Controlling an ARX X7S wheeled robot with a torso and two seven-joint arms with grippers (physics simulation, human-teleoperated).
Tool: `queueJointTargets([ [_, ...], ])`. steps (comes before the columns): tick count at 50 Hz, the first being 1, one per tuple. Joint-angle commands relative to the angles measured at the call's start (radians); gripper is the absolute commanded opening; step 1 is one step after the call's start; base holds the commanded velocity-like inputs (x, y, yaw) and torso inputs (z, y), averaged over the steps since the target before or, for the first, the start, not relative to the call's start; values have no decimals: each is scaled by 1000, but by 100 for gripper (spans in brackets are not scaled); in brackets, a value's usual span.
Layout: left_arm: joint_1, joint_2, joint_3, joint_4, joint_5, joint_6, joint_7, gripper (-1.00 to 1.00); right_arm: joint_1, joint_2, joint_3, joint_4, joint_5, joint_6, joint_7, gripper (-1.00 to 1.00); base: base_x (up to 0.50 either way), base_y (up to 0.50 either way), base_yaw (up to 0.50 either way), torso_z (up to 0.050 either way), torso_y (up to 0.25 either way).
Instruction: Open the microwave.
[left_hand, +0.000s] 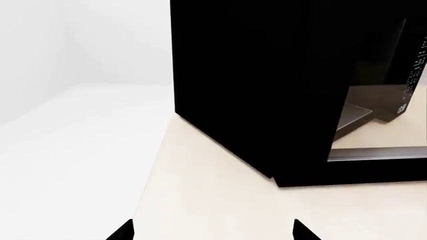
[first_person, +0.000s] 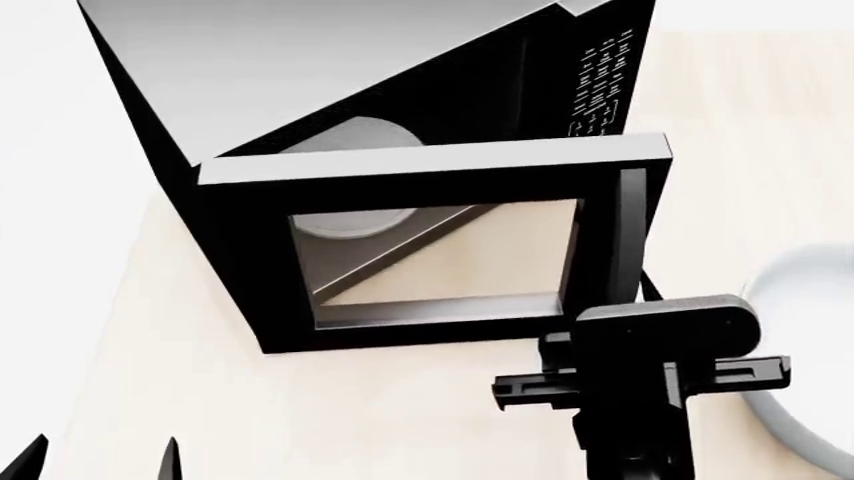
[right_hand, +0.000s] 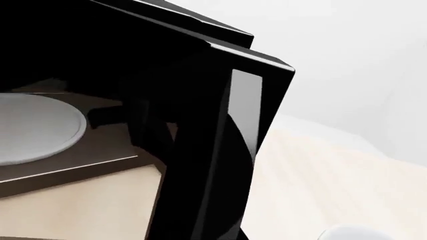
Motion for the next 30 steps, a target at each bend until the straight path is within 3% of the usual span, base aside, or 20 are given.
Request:
queueJointTargets([
  [1,3,-4,8,7,1,-2,-4,100,-21,-20,-47,-27,120,-30,-64,-100,0,0,0,0,0],
  [11,1,-8,7,9,-4,-4,-8,100,-19,-19,-45,-27,127,-32,-65,-100,0,0,0,0,0],
  [12,0,-8,7,9,-5,-4,-8,100,-18,-20,-48,-19,125,-36,-66,100,0,0,0,0,0],
  [30,-5,-12,10,4,-11,-3,-13,100,-36,-4,-19,-27,144,-57,-60,100,0,0,0,0,0],
])
